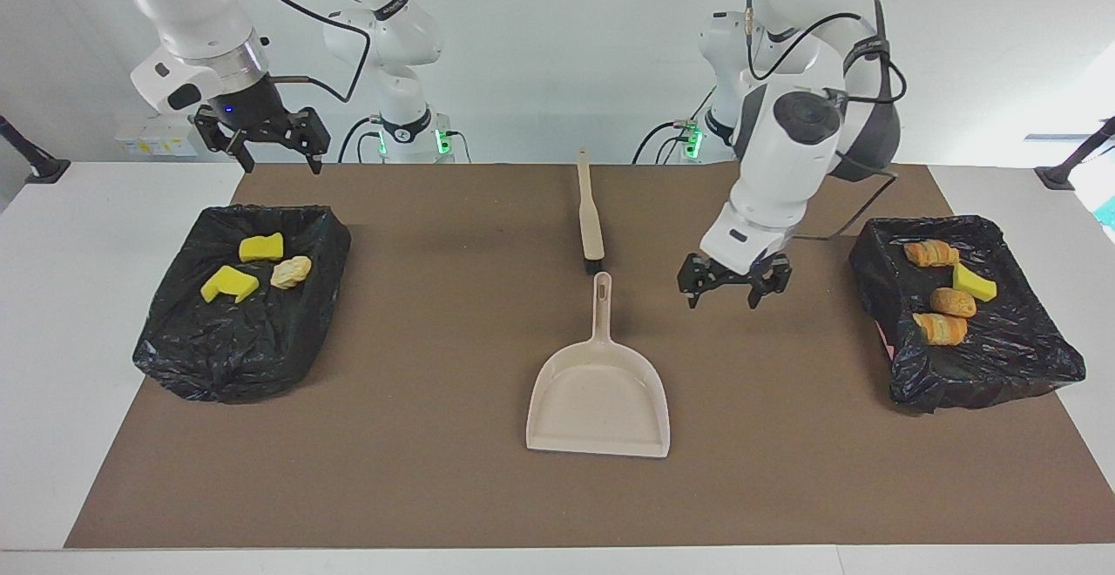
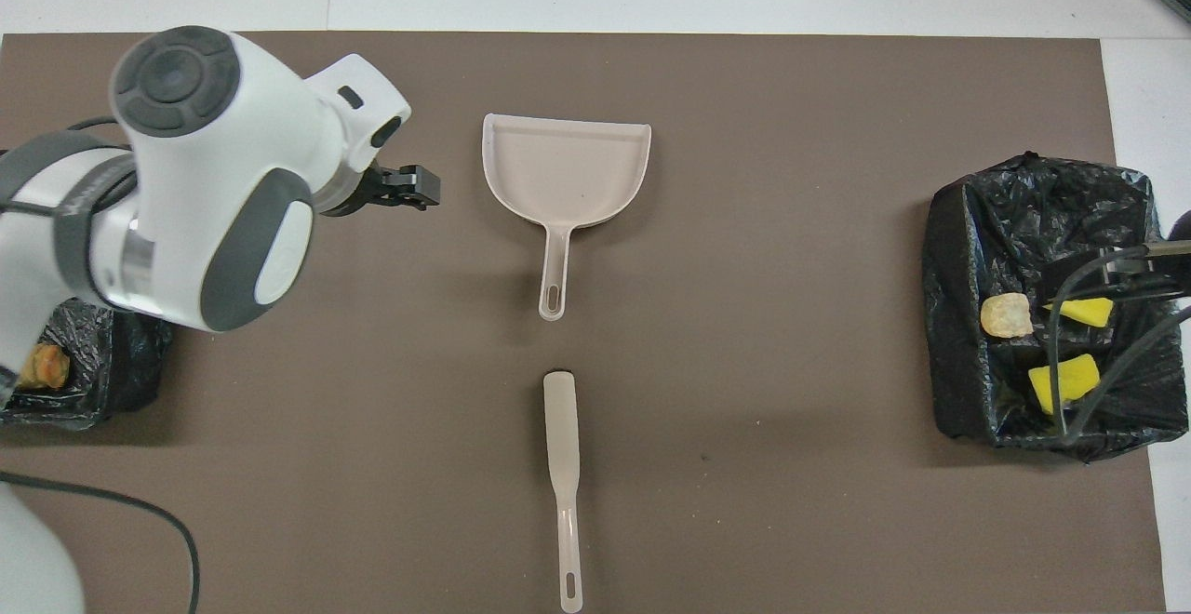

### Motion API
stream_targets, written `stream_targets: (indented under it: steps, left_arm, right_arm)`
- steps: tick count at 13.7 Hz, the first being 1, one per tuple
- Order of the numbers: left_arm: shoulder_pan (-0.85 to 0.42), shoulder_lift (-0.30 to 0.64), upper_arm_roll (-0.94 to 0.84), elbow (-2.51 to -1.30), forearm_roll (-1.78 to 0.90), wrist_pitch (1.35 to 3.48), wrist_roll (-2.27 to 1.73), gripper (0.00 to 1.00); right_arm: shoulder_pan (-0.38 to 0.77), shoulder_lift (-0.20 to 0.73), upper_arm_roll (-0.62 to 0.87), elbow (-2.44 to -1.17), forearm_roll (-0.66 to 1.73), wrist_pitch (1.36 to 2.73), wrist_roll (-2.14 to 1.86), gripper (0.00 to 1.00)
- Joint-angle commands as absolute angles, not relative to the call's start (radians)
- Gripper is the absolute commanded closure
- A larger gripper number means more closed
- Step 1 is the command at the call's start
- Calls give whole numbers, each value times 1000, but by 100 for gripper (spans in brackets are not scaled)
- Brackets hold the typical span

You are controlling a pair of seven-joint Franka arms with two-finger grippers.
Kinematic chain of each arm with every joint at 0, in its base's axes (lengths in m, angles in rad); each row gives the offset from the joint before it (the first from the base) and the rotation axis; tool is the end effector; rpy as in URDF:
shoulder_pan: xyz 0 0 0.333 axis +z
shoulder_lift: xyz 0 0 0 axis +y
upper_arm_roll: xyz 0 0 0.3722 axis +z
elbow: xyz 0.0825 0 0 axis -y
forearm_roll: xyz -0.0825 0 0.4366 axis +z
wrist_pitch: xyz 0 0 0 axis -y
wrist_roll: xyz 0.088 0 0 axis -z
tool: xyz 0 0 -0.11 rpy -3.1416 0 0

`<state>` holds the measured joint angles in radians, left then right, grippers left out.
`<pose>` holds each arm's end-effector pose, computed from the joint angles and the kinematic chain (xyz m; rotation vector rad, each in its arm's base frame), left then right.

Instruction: Sweep and dump trash in bin

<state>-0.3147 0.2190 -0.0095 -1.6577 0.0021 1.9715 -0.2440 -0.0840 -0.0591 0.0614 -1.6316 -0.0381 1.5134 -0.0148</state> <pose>0.6643 -0.2225 0.5244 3.1092 -0.1254 0.1417 0.5783 -0.0163 0.6762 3.0996 -0.0141 -0.0930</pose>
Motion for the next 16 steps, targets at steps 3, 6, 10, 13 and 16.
stream_targets:
  steps: [3,6,10,13,16]
  left_arm:
    - [-210,-21,-18,-1864,18,1900,-124,0]
    - [-166,-72,-18,-1853,18,1789,-83,0]
    - [-101,-95,-17,-1778,18,1695,-2,0]
    - [-74,-84,-17,-1662,17,1589,86,0]
    - [-61,-71,-15,-1580,23,1534,87,0]
  right_arm:
    - [-89,-80,67,-1655,-32,1522,-2,0]
    - [-89,-80,67,-1655,-32,1523,-2,0]
    - [-89,-80,66,-1655,-32,1523,-2,0]
    - [-89,-80,67,-1655,-32,1523,-2,0]
    - [-89,-80,67,-1655,-32,1523,-2,0]
